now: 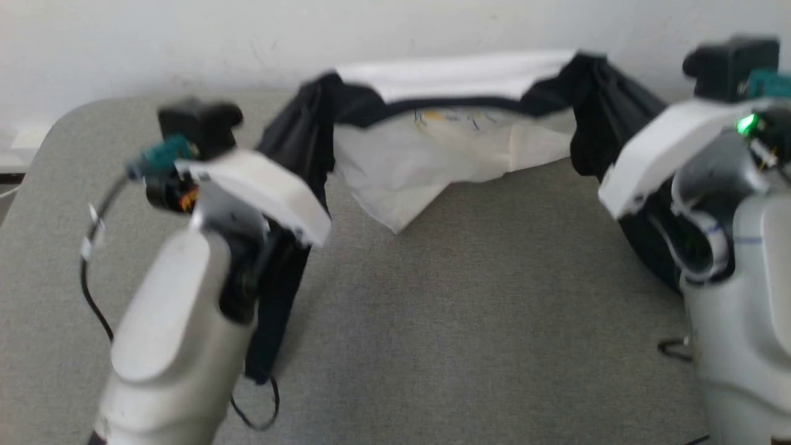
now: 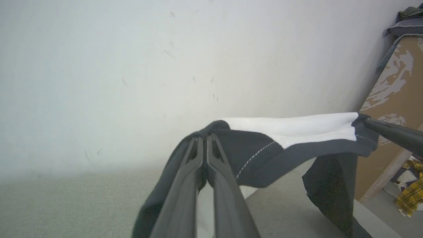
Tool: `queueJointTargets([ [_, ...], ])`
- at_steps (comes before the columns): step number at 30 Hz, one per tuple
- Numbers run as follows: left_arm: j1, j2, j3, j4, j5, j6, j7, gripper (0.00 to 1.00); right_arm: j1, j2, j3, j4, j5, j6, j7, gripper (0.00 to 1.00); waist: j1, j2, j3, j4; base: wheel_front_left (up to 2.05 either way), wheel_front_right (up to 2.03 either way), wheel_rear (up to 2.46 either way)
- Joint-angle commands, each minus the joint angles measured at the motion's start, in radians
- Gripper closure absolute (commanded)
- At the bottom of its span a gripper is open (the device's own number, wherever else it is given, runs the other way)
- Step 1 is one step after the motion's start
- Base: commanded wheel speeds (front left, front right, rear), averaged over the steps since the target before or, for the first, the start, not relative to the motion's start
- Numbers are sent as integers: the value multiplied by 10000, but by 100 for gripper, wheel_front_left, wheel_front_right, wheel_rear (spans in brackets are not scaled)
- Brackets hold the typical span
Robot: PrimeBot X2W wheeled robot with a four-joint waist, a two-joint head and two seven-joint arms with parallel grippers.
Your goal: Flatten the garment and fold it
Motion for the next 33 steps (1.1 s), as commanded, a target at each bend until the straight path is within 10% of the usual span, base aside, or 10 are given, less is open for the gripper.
queueJointTargets([
  [1,-481,27,137,157,-113,-59,85,100,-459,-13,5,143,-92,-9,7,100,0,0,-75,-121,0,0,0],
  [14,-4611,765,462,1828,98,-265,1494,100,-4958,-18,247,2659,-1057,-9,-275,100,0,0,818,-389,0,0,0],
  [33,-8452,723,1037,3677,627,317,141,100,-9491,427,-118,6163,-2025,-9,-1976,100,0,0,2616,-700,0,0,0],
])
